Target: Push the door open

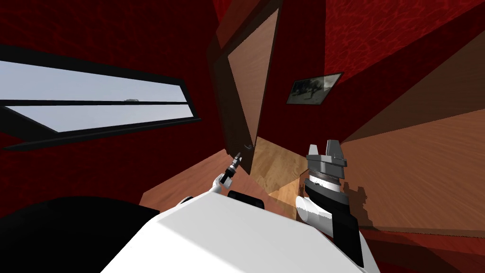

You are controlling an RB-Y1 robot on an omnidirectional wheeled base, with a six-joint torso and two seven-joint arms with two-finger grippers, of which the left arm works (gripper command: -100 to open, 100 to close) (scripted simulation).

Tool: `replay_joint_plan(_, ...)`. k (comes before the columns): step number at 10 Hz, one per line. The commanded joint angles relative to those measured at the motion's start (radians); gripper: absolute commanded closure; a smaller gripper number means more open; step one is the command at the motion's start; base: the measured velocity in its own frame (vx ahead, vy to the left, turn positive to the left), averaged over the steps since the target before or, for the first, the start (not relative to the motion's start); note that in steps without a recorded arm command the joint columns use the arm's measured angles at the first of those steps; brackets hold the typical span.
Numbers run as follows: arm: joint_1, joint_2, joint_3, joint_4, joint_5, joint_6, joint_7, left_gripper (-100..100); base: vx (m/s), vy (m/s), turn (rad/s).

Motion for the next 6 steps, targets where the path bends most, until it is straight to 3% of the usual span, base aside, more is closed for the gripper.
replay_joint_plan(1, -0.011, -0.002, -0.003, 0.033, -0.001, -0.014, 0.0, -100, 0.044, 0.053, -0.022)
replay_joint_plan(6, -0.061, -0.005, -0.031, 0.151, -0.01, -0.038, 0.003, -100, 0.057, 0.073, -0.081)
